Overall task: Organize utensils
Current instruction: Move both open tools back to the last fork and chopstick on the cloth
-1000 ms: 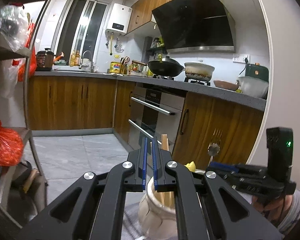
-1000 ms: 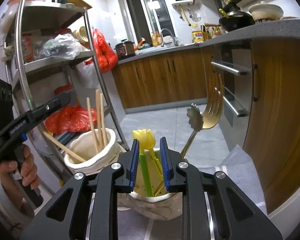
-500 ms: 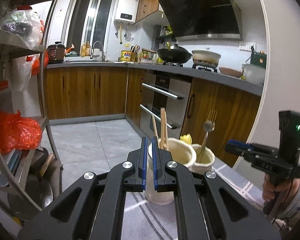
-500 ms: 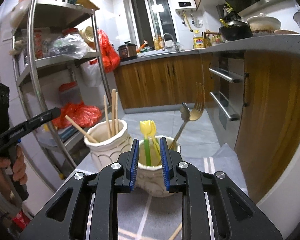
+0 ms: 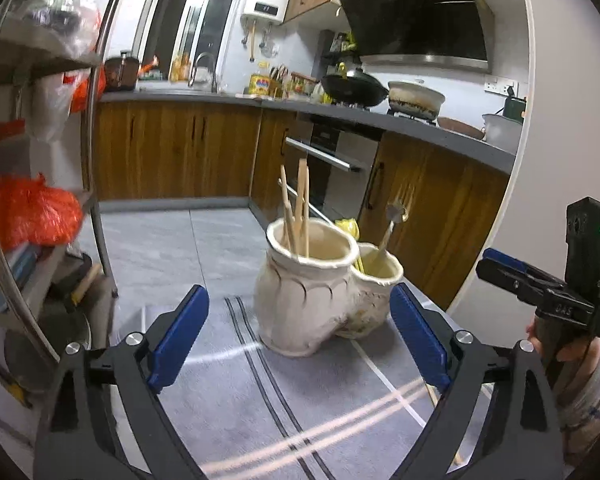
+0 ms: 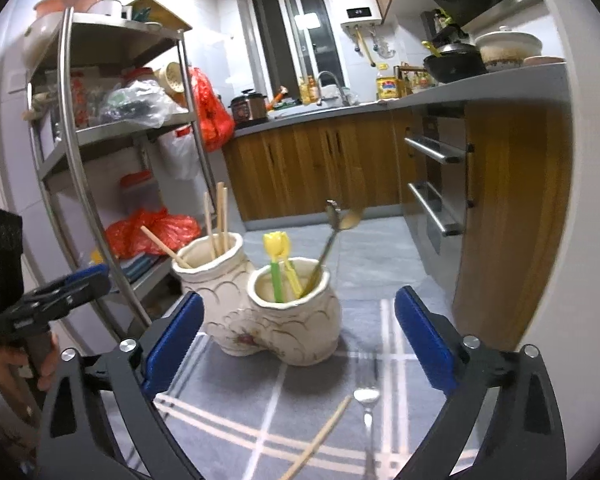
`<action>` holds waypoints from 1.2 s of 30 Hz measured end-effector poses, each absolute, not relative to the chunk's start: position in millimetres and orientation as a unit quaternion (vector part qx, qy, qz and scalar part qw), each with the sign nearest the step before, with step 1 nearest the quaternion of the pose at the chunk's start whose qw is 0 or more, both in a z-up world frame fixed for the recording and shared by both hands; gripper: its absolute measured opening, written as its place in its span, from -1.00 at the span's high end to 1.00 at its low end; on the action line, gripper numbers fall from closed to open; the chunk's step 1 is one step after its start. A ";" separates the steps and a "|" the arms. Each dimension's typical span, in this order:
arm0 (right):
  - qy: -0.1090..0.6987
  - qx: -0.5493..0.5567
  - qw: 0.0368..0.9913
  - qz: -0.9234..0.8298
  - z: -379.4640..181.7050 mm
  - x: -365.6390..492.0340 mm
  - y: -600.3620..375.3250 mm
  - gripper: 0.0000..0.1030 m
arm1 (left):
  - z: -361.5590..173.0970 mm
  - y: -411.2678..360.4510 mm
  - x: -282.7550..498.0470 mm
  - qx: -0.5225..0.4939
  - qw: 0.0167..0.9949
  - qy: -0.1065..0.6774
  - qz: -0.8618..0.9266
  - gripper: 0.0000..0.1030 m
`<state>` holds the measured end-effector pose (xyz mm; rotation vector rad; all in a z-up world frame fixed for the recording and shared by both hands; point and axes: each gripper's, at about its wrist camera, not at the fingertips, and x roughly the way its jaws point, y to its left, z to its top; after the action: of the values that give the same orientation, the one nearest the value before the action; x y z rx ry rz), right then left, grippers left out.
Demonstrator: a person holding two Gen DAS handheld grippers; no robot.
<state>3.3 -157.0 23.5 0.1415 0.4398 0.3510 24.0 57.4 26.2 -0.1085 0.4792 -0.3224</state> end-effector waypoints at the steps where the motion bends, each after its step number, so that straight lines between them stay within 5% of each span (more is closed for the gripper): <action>1: 0.217 0.063 0.961 0.161 23.4 1.9 -160.5 -0.90 | 24.5 56.0 21.5 -0.053 0.957 0.239 -0.152 -0.89; 36: 0.387 -0.010 0.918 0.090 -69.7 26.3 -173.8 -0.90 | -42.7 7.3 25.1 -0.006 0.931 0.348 -0.111 -0.89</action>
<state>26.3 -173.8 -69.7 -0.0212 0.7951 0.1844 25.1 7.3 -42.7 -0.0126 0.7134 -0.2279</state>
